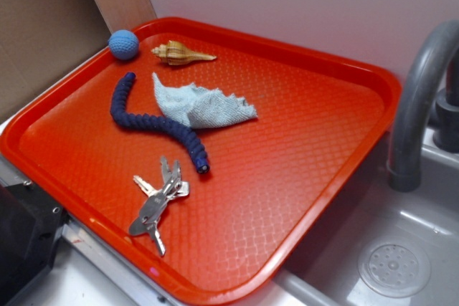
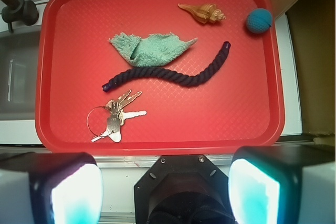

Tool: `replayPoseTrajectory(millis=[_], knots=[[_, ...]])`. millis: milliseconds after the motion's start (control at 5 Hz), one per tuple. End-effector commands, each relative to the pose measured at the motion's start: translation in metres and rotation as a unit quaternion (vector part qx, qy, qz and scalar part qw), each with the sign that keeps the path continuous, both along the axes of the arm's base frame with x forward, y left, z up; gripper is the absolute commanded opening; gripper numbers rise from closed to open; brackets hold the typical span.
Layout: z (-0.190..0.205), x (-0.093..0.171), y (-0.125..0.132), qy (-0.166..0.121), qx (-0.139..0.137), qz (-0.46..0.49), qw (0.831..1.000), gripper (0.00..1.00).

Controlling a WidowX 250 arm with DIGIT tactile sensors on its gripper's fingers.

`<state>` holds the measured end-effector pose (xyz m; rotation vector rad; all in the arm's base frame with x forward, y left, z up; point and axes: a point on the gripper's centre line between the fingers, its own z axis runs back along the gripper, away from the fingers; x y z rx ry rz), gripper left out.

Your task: Grab the blue ball.

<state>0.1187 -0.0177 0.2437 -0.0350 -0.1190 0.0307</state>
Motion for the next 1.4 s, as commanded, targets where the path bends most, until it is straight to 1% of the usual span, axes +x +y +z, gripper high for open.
replayPoseTrajectory(millis=[0,200,400,600,800,1000,1200], knots=[[0.0,0.0,0.0,0.0,0.0,0.0,1.0,1.0],[-0.028,0.05,0.03,-0.008,0.028,0.125,0.992,1.0],[-0.062,0.092,0.059,-0.004,-0.003,0.248,0.969,1.0],[-0.09,0.122,0.091,-0.064,0.036,0.368,0.927,1.0],[-0.115,0.138,0.118,-0.108,0.057,0.43,0.894,1.0],[-0.134,0.153,0.138,-0.109,0.071,0.429,0.894,1.0],[-0.147,0.168,0.168,-0.11,0.089,0.425,0.894,1.0]])
